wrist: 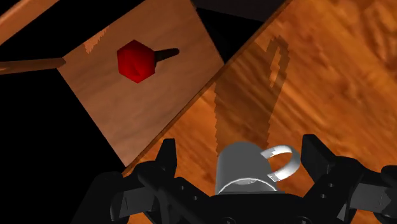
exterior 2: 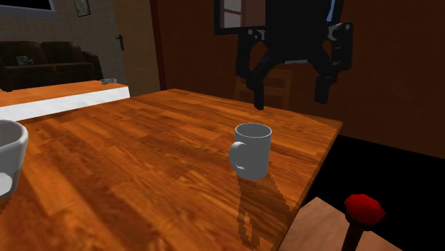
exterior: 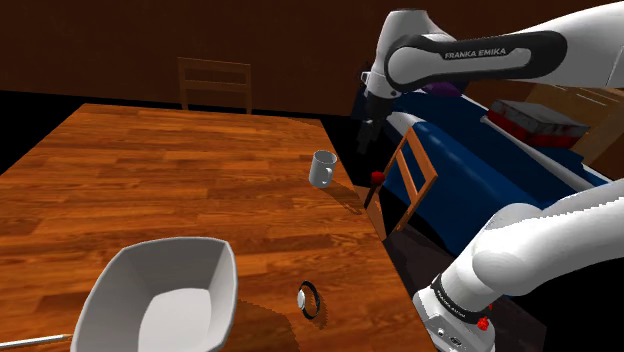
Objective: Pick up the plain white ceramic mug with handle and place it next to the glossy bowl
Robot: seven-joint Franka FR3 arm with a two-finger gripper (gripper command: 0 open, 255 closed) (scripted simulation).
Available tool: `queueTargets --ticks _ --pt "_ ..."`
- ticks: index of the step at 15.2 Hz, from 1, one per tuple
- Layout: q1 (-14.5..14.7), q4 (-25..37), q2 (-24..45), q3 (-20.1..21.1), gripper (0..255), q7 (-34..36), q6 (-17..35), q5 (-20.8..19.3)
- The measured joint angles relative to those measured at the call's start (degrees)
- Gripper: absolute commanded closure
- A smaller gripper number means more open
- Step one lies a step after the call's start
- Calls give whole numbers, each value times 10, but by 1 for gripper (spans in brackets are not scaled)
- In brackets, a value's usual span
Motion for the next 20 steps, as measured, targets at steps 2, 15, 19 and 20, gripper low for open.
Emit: queueTargets --ticks 2,15,19,20 --pt "3 16 45 -6 0 -14 26 6" --pt "12 126 266 -18 0 -78 124 49" --pt "12 112 276 -18 0 -79 148 50" --pt "12 110 276 -18 0 -79 150 50"
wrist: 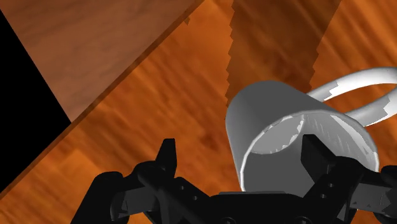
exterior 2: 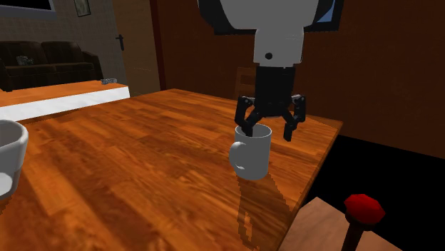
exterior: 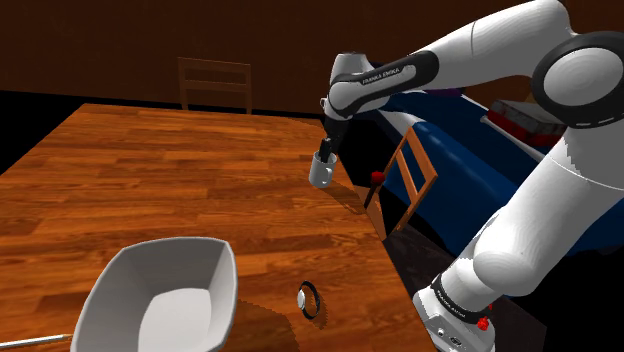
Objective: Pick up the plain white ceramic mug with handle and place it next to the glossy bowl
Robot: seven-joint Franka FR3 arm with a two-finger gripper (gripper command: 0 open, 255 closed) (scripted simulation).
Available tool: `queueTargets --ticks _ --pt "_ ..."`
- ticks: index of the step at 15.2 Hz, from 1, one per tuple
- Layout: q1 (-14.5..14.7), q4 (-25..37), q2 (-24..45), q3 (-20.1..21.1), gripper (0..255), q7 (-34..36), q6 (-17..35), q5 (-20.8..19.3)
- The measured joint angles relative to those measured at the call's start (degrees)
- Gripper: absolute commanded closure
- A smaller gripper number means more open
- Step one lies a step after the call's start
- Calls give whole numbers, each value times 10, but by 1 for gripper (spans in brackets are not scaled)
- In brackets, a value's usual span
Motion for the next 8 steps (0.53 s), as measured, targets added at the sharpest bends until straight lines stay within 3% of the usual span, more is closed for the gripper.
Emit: queueTargets --ticks 4,5,8 --pt "0 -1 1 0 0 0 2 0" --pt "0 -1 1 0 255 0 2 0" --pt "0 -1 1 0 255 0 2 0"
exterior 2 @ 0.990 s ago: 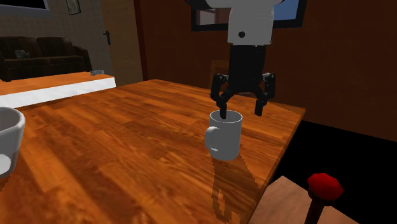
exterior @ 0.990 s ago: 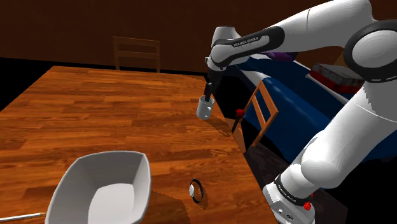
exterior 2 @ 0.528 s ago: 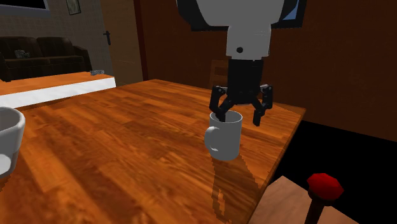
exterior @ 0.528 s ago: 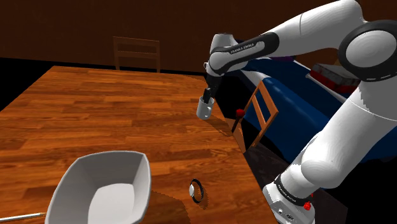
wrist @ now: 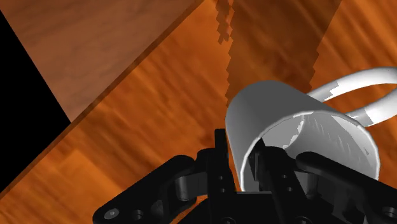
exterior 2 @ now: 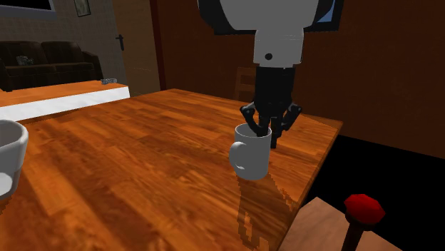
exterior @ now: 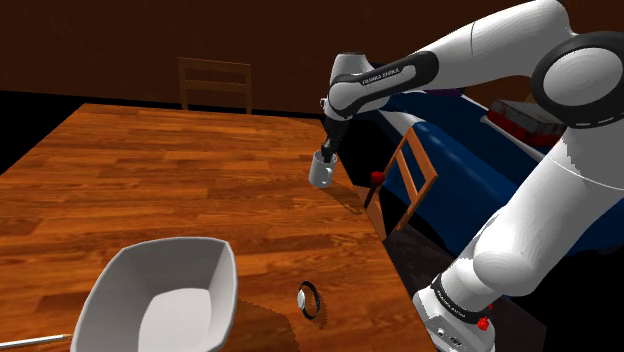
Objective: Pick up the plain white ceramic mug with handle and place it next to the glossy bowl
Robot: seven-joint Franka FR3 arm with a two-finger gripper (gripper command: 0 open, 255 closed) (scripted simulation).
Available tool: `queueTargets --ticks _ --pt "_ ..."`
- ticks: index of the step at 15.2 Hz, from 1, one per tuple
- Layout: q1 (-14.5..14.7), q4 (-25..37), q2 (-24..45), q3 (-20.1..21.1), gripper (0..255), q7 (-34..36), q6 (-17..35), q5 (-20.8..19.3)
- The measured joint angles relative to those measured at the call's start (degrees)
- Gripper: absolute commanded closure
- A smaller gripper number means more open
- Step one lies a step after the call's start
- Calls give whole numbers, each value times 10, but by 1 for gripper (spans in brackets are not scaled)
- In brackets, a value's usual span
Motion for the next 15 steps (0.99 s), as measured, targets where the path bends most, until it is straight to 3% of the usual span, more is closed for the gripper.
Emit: queueTargets --ticks 8,15 --pt "0 2 -1 0 255 1 -3 0" --pt "0 27 -26 0 255 1 -52 -2"
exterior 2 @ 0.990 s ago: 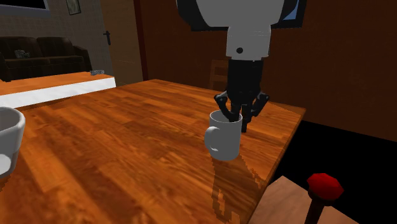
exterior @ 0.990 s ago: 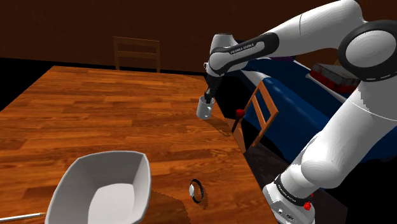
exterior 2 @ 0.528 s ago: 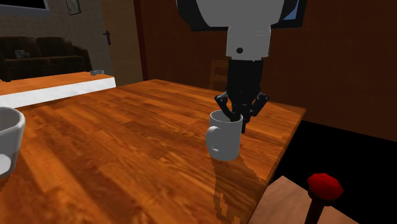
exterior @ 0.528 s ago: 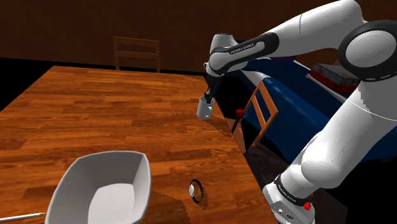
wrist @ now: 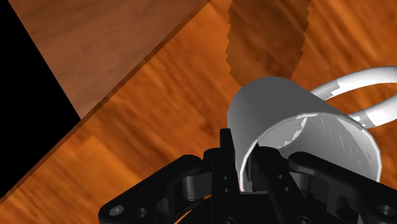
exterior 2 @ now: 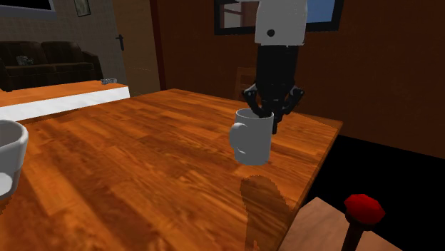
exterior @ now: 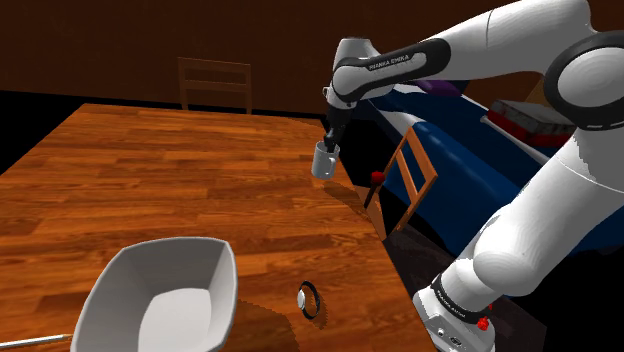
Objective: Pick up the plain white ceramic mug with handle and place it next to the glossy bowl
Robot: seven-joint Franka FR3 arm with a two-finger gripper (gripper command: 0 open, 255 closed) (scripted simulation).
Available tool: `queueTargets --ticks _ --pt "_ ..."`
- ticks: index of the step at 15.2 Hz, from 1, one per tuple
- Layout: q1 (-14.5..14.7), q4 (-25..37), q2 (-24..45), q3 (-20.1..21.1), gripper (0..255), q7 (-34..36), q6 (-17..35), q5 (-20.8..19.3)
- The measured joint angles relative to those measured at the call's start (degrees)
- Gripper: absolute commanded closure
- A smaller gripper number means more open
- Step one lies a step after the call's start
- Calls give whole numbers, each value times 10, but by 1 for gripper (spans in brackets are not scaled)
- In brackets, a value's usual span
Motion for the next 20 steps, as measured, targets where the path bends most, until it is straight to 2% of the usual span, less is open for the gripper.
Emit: queueTargets --ticks 20 --pt "1 114 -35 1 255 3 -150 -2"
